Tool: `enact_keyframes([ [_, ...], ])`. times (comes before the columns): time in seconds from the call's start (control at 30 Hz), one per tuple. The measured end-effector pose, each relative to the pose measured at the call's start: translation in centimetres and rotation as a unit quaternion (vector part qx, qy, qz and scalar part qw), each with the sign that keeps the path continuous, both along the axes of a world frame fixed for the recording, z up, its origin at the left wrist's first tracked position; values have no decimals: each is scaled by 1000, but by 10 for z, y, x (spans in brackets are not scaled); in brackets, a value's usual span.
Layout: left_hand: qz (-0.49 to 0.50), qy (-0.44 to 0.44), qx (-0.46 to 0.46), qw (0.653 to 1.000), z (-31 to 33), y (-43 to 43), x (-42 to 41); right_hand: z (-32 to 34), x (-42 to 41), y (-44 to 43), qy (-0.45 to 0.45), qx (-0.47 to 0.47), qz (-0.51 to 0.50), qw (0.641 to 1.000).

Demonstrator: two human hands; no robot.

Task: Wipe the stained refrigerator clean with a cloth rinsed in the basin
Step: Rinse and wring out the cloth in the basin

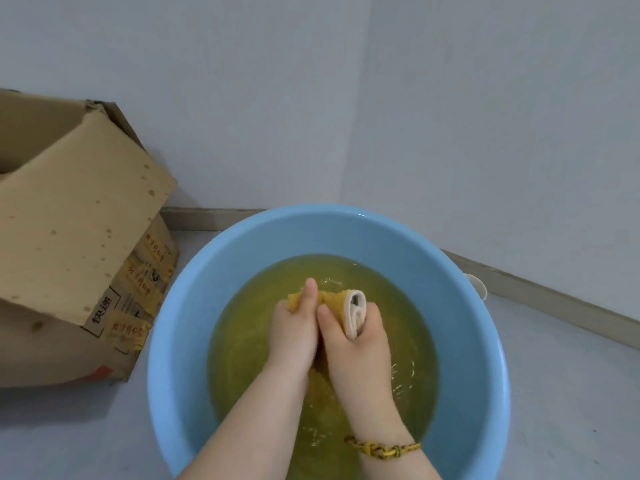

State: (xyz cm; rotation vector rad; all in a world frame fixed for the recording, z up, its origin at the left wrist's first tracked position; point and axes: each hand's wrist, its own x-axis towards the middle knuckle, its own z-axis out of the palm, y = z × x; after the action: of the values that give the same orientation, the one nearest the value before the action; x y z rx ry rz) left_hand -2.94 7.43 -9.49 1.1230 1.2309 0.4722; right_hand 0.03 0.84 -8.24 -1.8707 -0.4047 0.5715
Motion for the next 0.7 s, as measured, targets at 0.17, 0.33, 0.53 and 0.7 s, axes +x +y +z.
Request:
enact_keyframes([
  [0.17,-9,-26,68,997,10,-19,-7,-14,-1,7,-46,-23,-21,998],
  [0.33,-43,-16,81,996,13,-25,-11,-12,3,-5,-52,1,-10,999],
  [0.53,-19,-43,4,999,13,-25,-18,-4,-4,-7,-119,-62,33,990],
  [0.7,-94,-73,56,991,30,-40,-20,5,3,-21,-54,13,-61,997],
])
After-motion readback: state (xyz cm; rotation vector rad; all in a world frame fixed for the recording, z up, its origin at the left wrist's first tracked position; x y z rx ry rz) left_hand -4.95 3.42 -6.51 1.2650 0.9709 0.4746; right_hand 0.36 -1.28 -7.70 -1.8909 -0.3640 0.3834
